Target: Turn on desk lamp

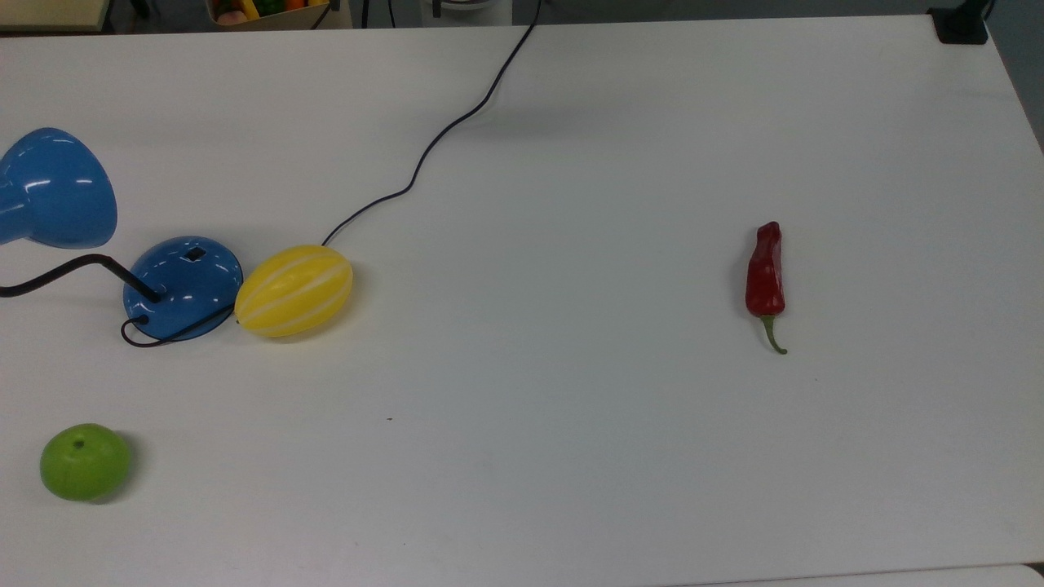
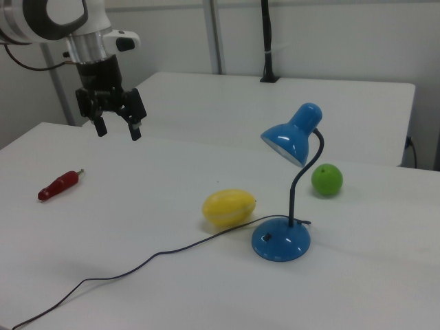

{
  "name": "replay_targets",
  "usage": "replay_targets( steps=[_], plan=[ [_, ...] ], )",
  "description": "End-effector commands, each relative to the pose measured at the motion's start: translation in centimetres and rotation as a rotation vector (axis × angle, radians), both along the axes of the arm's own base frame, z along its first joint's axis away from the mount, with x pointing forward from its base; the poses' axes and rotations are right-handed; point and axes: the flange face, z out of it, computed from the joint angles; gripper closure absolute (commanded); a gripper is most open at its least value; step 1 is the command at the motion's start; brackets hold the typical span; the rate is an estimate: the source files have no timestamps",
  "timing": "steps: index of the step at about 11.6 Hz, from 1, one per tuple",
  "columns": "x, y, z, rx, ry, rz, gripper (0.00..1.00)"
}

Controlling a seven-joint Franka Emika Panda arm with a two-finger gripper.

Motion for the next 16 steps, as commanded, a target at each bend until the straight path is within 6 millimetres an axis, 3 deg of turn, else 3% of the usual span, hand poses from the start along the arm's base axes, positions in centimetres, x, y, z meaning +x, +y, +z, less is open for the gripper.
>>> replay_targets(
  steps=[1, 10, 11, 12, 13, 14, 16],
  plan=[
    [-0.40, -0.60, 0.61, 0.018, -0.011, 0.004, 0.00],
    [-0.40, -0.64, 0.48, 0.007, -0.009, 0.007, 0.00],
    [-0.41, -0.64, 0.41, 0.007, -0.007, 0.010, 0.09],
    [-0.39, -0.72, 0.42, 0.007, -0.008, 0.019, 0.41],
    [-0.37, -0.72, 0.43, 0.008, -0.008, 0.030, 0.63],
    [-0.38, -0.72, 0.36, 0.008, -0.007, 0.030, 0.95],
    [-0.38, -0.72, 0.36, 0.008, -0.007, 0.030, 1.00]
  ],
)
